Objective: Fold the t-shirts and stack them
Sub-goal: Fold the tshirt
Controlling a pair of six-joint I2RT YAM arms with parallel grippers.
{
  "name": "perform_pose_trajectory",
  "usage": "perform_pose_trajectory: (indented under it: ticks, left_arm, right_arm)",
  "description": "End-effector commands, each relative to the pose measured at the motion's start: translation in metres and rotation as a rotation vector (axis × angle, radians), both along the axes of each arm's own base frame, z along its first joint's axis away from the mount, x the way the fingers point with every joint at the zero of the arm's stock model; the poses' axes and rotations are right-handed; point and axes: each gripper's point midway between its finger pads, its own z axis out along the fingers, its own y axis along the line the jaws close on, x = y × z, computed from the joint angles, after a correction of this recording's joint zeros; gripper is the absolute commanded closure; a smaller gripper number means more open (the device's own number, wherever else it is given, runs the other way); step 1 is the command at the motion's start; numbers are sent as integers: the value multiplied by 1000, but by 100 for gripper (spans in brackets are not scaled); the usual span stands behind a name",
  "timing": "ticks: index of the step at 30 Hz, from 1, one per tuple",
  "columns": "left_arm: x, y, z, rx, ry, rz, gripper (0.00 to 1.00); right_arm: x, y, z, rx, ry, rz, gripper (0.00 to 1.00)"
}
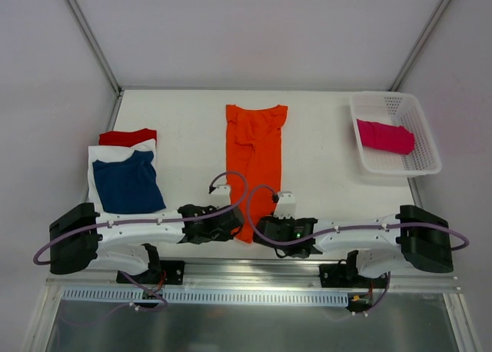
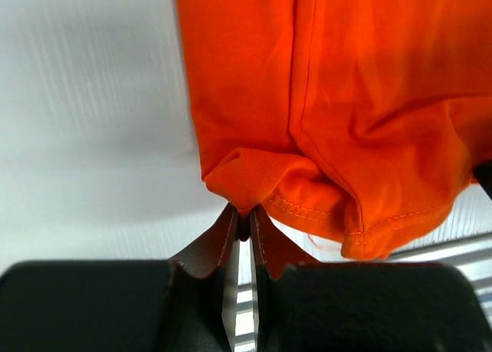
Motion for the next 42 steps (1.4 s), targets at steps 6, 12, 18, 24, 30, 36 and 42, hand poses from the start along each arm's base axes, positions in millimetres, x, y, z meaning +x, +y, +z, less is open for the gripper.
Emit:
perform_pose_trajectory:
  ticks: [6, 12, 18, 24, 30, 36, 42]
  left_arm:
    - [39, 1, 27, 18, -76, 0, 99]
    - [64, -14, 37, 38, -92, -32, 99]
    - [90, -17, 29, 90, -82, -23, 100]
    - [112, -3, 20, 131, -62, 31, 100]
    - [132, 3, 22, 149, -72, 39, 100]
    - [158, 0, 32, 135, -87, 50, 100]
    - [184, 0, 40, 132, -95, 49, 100]
  right_arm:
    - [36, 20, 38, 28, -58, 21, 99]
    - [64, 22, 52, 8, -71, 21, 99]
    - [93, 20, 48, -56, -62, -1, 99]
    - [120, 11, 42, -79, -49, -38, 99]
    - [141, 10, 43, -69, -36, -50, 99]
    - [163, 19, 52, -56, -36, -38, 99]
    - [192, 14, 58, -51, -36, -61, 99]
